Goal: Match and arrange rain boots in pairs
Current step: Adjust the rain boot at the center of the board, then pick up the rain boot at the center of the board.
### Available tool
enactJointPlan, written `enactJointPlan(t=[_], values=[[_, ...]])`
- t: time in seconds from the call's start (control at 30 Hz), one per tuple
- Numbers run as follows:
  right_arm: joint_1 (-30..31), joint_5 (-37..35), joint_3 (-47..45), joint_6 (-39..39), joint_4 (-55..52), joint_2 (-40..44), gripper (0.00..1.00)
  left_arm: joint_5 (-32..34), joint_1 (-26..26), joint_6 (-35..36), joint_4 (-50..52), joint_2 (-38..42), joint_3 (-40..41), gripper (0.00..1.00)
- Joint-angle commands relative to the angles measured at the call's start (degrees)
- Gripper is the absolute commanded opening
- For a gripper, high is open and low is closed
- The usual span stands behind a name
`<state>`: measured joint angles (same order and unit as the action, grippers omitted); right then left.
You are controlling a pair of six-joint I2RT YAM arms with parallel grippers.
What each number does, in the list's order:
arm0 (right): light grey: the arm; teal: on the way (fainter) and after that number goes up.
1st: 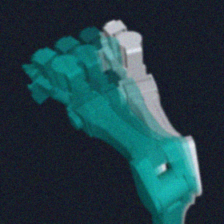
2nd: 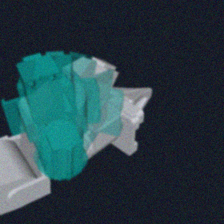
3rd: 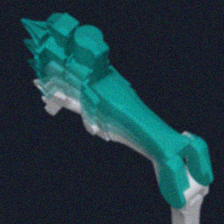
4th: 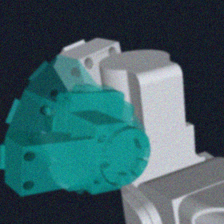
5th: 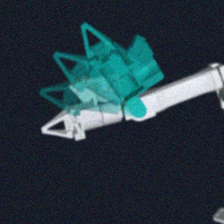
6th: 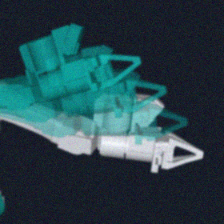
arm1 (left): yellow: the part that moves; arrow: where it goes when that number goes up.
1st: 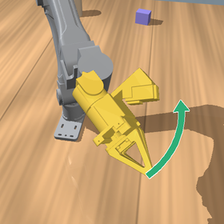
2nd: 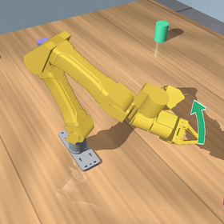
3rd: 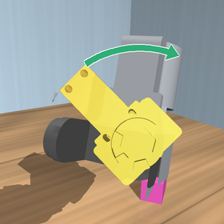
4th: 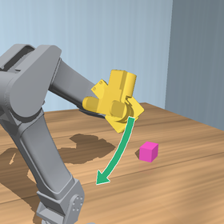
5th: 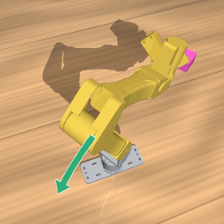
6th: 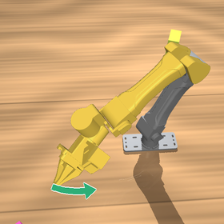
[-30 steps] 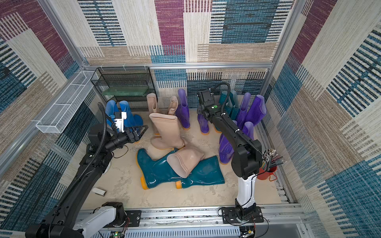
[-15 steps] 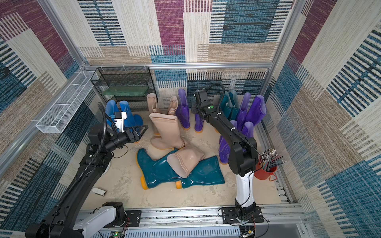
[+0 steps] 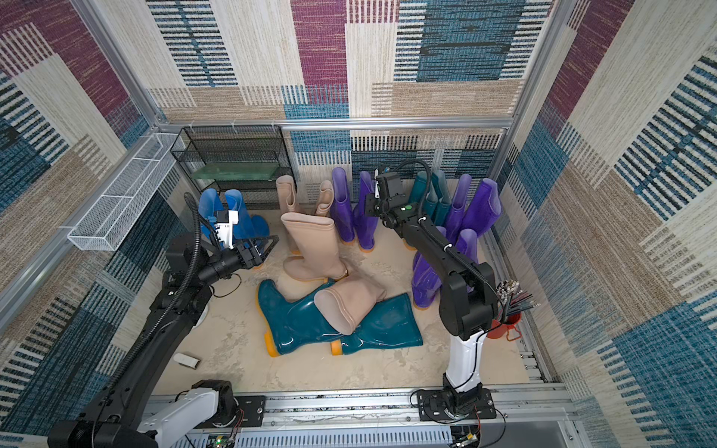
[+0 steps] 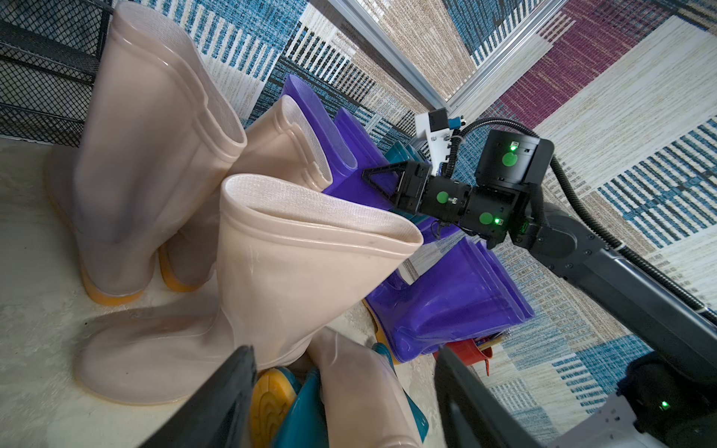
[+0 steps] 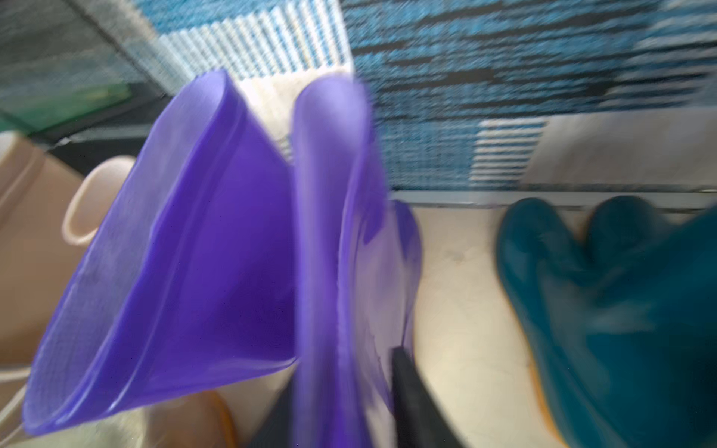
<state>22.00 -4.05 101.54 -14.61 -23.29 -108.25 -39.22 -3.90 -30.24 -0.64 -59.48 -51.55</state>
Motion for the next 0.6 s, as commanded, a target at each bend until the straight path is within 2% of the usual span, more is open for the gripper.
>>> enactJointPlan(t=[0.0,0.1,0.27,0.47,0.57], values=[[2.0,-4.4,2.2,2.2,0.6,2.1,0.76,-0.7,0.1,1.2,-1.8,0.3,-0.2,0.75],[3.9,-6.6,5.7,3.6,-0.4,2.5,0.79,-0.6,0.1,1.2,-1.8,0.3,-0.3,0.75],[5.3,-2.4,10.2,5.3,0.1,-1.1,0.75,-0.4,0.1,1.6,-1.3,0.5,-0.3,0.75],[6.9,-0.9,22.8,4.3,-11.2,-9.9,0.74,-0.4,0.1,1.7,-1.3,0.5,-0.3,0.75],[8.4,-2.2,21.0,5.3,-10.4,-9.2,0.73,-0.4,0.1,1.5,-1.4,0.5,-0.3,0.75]])
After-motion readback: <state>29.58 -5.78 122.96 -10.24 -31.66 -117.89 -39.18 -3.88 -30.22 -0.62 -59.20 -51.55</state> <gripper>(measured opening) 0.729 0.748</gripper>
